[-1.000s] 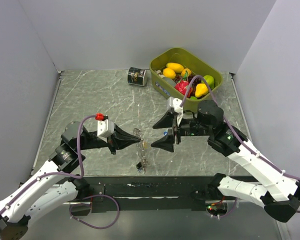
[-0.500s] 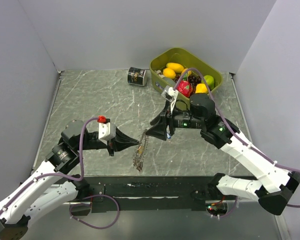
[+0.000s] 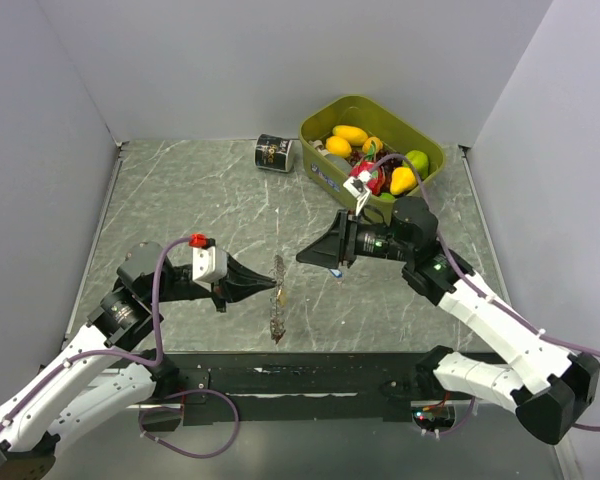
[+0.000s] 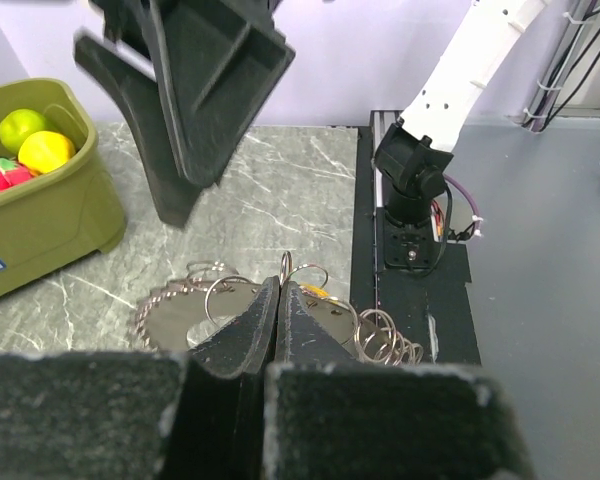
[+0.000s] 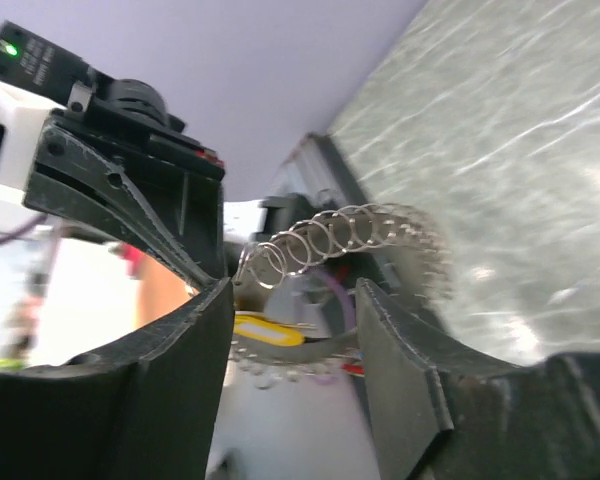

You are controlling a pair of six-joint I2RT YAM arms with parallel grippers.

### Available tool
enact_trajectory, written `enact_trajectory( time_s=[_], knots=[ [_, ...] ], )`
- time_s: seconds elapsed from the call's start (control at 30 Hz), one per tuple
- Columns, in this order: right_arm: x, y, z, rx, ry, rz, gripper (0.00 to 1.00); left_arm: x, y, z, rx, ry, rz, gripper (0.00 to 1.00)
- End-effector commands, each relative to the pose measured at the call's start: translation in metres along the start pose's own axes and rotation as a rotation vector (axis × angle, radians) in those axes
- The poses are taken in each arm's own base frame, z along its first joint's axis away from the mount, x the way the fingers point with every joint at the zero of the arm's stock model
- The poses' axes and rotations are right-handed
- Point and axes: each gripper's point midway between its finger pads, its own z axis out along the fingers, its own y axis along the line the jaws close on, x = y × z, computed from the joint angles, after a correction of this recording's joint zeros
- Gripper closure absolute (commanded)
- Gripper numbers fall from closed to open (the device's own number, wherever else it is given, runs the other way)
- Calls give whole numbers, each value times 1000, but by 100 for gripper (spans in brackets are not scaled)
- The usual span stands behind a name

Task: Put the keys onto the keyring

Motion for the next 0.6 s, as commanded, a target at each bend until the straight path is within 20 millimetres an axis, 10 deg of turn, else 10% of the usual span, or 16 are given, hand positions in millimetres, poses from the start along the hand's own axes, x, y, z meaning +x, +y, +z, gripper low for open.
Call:
enact_trajectory(
  time_s=[0.0, 0.57],
  knots=[
    [-9, 27, 4, -152, -16, 140, 43, -34, 1, -1, -8, -92, 100, 99],
    [4, 21, 11, -134, 79, 269, 53, -34, 7, -2, -48, -100, 104, 99]
  ],
)
